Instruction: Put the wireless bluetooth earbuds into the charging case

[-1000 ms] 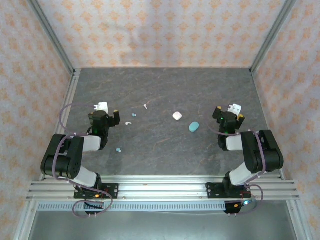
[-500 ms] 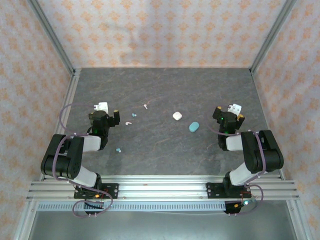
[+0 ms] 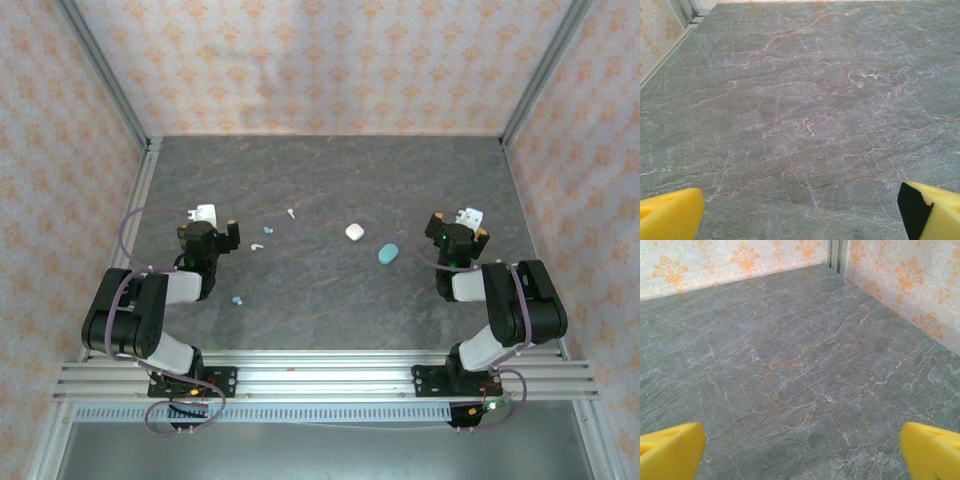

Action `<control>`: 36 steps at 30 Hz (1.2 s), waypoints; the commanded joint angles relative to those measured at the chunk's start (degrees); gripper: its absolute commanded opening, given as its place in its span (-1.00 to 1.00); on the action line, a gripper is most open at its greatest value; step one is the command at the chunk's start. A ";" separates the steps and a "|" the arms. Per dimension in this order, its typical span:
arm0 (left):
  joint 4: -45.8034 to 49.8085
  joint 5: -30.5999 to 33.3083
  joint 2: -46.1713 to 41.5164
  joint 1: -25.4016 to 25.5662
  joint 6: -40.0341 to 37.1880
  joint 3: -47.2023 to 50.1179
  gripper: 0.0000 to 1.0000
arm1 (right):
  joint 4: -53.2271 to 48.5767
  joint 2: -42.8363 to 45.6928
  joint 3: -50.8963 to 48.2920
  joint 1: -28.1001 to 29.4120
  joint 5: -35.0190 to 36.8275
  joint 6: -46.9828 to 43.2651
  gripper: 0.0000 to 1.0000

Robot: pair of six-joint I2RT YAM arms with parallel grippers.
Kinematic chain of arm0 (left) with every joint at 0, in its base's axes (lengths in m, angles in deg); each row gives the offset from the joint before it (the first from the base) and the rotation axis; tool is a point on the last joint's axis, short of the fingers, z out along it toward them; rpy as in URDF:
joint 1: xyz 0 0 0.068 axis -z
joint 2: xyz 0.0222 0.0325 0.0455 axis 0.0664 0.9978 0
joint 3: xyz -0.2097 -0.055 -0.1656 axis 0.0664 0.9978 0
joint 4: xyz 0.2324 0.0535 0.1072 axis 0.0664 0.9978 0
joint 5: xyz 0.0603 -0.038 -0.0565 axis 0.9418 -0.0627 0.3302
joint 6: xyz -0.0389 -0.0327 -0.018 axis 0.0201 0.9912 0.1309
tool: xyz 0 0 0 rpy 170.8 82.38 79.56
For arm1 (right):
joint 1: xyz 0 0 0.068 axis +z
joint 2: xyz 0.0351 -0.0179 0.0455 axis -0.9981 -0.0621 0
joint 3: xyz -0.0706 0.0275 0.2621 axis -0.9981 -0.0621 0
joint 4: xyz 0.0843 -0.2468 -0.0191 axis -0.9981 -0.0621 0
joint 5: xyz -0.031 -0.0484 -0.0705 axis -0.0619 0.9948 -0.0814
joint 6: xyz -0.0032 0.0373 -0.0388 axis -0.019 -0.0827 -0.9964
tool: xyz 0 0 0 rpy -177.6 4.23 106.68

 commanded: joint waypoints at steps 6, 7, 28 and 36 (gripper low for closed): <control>-0.89 0.06 -0.13 -0.15 -0.40 -1.19 1.00 | 0.22 0.29 0.28 -0.21 -0.43 0.00 0.99; -0.85 0.04 -0.13 -0.15 -0.37 -1.17 1.00 | 0.09 0.14 0.37 -0.21 -0.45 0.03 0.99; 29.61 5.90 -10.87 -0.22 7.95 -12.72 1.00 | -49.61 9.81 22.89 0.07 -15.31 3.01 0.99; 53.54 -4.07 -22.58 0.47 21.36 -18.57 1.00 | -85.66 -10.61 53.03 11.91 -22.26 0.25 0.88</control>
